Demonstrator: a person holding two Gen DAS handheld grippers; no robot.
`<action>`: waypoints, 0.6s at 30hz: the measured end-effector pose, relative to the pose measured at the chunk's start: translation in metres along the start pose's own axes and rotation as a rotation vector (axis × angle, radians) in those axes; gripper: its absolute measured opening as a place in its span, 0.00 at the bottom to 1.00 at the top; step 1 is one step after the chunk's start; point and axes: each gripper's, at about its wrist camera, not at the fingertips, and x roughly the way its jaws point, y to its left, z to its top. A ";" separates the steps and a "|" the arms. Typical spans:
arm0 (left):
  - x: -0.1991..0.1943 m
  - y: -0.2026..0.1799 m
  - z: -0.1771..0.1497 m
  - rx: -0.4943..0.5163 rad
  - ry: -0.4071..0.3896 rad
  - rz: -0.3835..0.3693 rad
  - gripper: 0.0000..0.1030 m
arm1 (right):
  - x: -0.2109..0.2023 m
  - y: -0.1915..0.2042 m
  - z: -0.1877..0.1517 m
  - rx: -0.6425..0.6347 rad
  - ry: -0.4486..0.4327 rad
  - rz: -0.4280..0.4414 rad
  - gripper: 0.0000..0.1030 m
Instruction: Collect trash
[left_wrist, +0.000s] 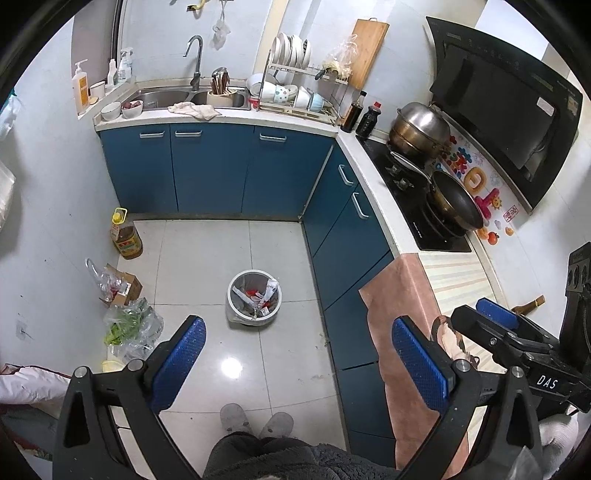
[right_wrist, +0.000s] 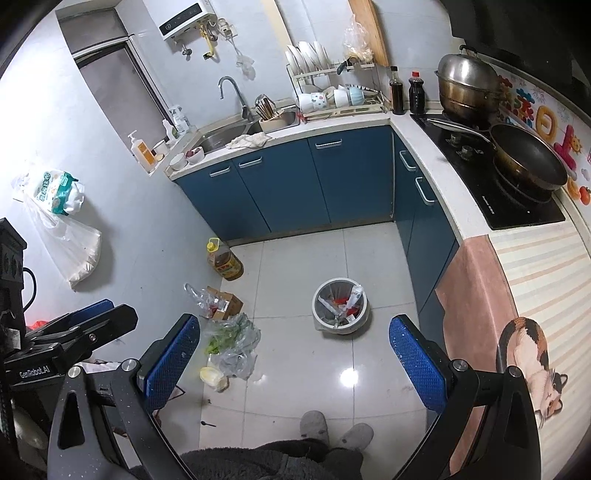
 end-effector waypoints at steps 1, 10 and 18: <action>0.001 -0.001 0.000 0.000 0.005 -0.001 1.00 | 0.000 -0.001 0.000 0.001 0.002 0.000 1.00; 0.011 -0.006 0.002 0.005 0.028 -0.001 1.00 | 0.006 -0.005 0.003 0.011 0.018 -0.006 1.00; 0.016 -0.008 0.003 -0.011 0.039 -0.010 1.00 | 0.012 -0.009 0.006 0.004 0.035 -0.004 1.00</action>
